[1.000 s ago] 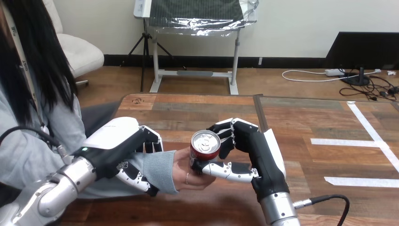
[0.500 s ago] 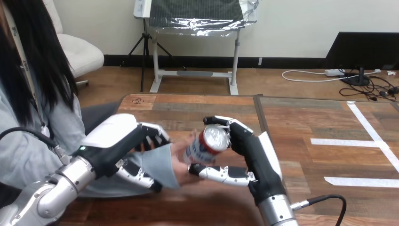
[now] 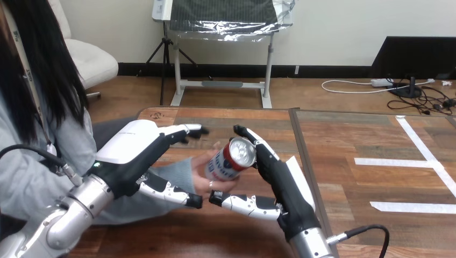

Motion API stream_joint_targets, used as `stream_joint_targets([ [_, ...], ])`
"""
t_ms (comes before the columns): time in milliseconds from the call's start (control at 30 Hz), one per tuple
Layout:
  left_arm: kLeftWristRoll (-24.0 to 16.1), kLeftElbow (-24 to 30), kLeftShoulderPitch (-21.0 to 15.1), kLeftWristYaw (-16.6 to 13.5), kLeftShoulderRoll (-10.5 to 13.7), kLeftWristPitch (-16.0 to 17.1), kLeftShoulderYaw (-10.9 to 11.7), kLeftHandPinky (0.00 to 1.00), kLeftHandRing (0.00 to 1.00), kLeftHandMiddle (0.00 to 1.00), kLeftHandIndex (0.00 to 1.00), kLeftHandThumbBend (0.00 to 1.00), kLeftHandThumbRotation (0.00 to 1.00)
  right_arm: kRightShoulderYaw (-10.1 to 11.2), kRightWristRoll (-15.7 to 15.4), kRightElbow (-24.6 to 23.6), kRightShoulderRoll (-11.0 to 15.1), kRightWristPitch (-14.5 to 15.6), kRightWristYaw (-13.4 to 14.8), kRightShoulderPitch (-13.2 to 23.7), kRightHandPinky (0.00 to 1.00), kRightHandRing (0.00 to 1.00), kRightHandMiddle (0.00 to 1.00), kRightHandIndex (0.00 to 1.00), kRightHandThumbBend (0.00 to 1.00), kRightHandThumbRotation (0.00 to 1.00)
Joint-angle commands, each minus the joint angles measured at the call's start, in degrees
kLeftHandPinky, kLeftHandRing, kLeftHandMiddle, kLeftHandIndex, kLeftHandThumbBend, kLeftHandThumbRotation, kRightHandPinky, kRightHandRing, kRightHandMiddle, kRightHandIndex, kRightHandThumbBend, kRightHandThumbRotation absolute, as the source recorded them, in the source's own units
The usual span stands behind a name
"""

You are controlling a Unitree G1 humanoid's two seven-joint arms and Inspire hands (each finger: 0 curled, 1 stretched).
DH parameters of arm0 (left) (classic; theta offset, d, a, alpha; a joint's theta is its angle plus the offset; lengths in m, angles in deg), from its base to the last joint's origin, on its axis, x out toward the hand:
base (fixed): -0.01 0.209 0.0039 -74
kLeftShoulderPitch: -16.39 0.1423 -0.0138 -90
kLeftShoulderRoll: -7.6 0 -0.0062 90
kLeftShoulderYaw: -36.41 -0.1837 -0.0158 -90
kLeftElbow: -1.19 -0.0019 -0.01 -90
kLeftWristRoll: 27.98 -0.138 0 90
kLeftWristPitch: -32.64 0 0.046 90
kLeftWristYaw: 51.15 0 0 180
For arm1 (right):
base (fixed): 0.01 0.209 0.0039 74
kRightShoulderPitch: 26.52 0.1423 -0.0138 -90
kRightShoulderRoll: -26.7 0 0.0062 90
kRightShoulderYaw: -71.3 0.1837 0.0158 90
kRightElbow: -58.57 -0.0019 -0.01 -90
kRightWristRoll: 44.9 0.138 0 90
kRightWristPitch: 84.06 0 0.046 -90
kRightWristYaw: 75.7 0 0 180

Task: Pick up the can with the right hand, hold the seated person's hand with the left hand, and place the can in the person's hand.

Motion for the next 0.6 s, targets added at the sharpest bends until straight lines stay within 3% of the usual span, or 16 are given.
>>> stream_joint_targets([
  [0,1.9,1.4,0.9,-1.9,-1.0,2.1,1.9,0.90,0.96,0.97,0.99,1.00,0.53,0.6,-0.1,-1.8,1.1,-2.2,0.9,1.9,0.89,0.89,0.90,0.97,1.00,0.43],
  [333,4.4,0.4,2.9,-3.0,-3.0,5.9,3.1,0.93,1.00,1.00,1.00,1.00,0.58,1.2,1.2,-1.2,1.0,-2.8,0.3,2.1,0.90,0.91,0.93,0.99,1.00,0.49],
  [567,8.1,-0.6,4.5,-2.0,-4.8,9.0,3.9,0.95,1.00,1.00,1.00,1.00,0.59,1.4,2.1,-0.6,1.0,-4.0,0.1,2.2,0.92,0.92,0.92,0.99,1.00,0.50],
])
